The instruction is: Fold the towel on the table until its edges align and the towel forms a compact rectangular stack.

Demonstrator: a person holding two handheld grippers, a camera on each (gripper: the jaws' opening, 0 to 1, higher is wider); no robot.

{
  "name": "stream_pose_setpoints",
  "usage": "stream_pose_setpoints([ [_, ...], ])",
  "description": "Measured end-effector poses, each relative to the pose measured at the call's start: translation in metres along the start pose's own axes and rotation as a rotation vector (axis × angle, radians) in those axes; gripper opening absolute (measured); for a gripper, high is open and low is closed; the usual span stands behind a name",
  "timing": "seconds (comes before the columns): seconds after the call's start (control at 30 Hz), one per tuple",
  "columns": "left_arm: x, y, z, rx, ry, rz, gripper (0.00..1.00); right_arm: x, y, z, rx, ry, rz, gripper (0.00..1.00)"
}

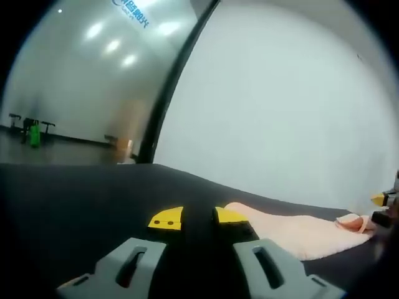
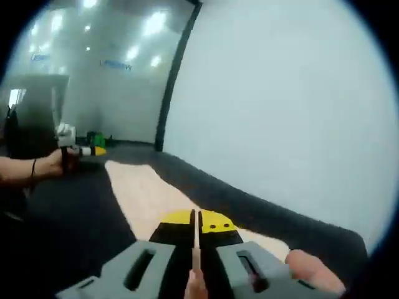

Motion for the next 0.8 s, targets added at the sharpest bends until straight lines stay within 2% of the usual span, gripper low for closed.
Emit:
stream_pose_setpoints([
  [0.1, -0.001, 0.0, 0.0, 0.001, 0.006, -0.008, 0.21, -0.049, -0.009, -0.023, -0.046, 0.189, 0.06, 0.0],
  [0.13, -0.002, 0.0, 0.001, 0.002, 0.007, -0.008, 0.21, -0.068, -0.007, -0.028, -0.024, 0.255, 0.003, 0.0],
  [0.17, -0.002, 0.0, 0.002, 0.002, 0.007, -0.006, 0.21, -0.082, -0.001, -0.032, 0.0, 0.291, -0.071, 0.01],
  [0.23, -0.001, 0.001, 0.004, 0.006, 0.004, 0.004, 0.21, -0.074, -0.003, -0.029, -0.011, 0.249, -0.036, 0.01],
  [0.27, -0.001, 0.0, 0.003, 0.007, 0.004, 0.007, 0.21, -0.067, -0.003, -0.021, -0.011, 0.252, -0.041, 0.02],
  [0.3, -0.001, 0.0, 0.003, 0.006, 0.004, 0.006, 0.21, -0.053, -0.007, -0.017, -0.02, 0.196, -0.054, 0.04],
  [0.37, -0.002, -0.003, 0.003, 0.004, 0.012, -0.018, 0.21, -0.029, -0.018, -0.002, -0.034, 0.088, -0.178, 0.06],
  [0.4, -0.003, -0.003, 0.002, 0.005, 0.015, -0.028, 0.21, -0.023, -0.031, 0.003, -0.063, 0.051, -0.234, 0.06],
  [0.43, -0.003, -0.004, 0.002, 0.002, 0.015, -0.033, 0.21, -0.023, -0.036, 0.003, -0.074, 0.046, -0.251, 0.06],
  [0.47, -0.003, -0.003, 0.003, 0.0, 0.014, -0.034, 0.21, -0.035, -0.033, 0.0, -0.058, 0.098, -0.203, 0.06],
  [0.53, -0.002, -0.004, 0.004, -0.002, 0.011, -0.032, 0.22, -0.068, -0.015, -0.008, 0.036, 0.244, -0.137, 0.06],
  [0.57, -0.002, -0.004, 0.004, -0.003, 0.014, -0.032, 0.22, -0.078, -0.012, -0.01, 0.045, 0.252, -0.123, 0.06],
  [0.6, -0.002, -0.005, 0.004, -0.005, 0.016, -0.029, 0.22, -0.074, -0.02, -0.01, 0.003, 0.157, -0.133, 0.06],
  [0.63, -0.002, -0.005, 0.004, 0.0, 0.018, -0.011, 0.22, -0.07, -0.024, -0.008, 0.011, 0.102, -0.181, 0.06],
  [0.67, -0.001, -0.005, 0.005, 0.002, 0.019, 0.006, 0.22, -0.067, -0.031, -0.003, 0.01, 0.094, -0.202, 0.06],
  [0.7, -0.002, -0.006, 0.005, -0.002, 0.023, 0.038, 0.22, -0.057, -0.044, 0.003, -0.043, 0.053, -0.181, 0.06],
  [0.73, -0.004, -0.006, 0.005, 0.005, 0.038, 0.082, 0.22, -0.047, -0.058, 0.009, -0.107, -0.044, -0.177, 0.07],
  [0.77, -0.006, -0.003, 0.005, 0.015, 0.057, 0.094, 0.22, -0.042, -0.07, 0.017, -0.165, -0.122, -0.21, 0.07],
  [0.8, -0.01, -0.003, 0.007, 0.03, 0.098, 0.178, 0.22, -0.043, -0.078, 0.024, -0.196, -0.142, -0.25, 0.07],
])
Point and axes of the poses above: the point that each gripper's makers call its tool centre point, and the gripper's own axes: z roughly backward along the fingers, y roughly to its left, x roughly out of its top, the point moved 3 cm from there along z, roughly backward along the fingers, and after that the axes turned 5 degrees about x, right-handed, at the moved point
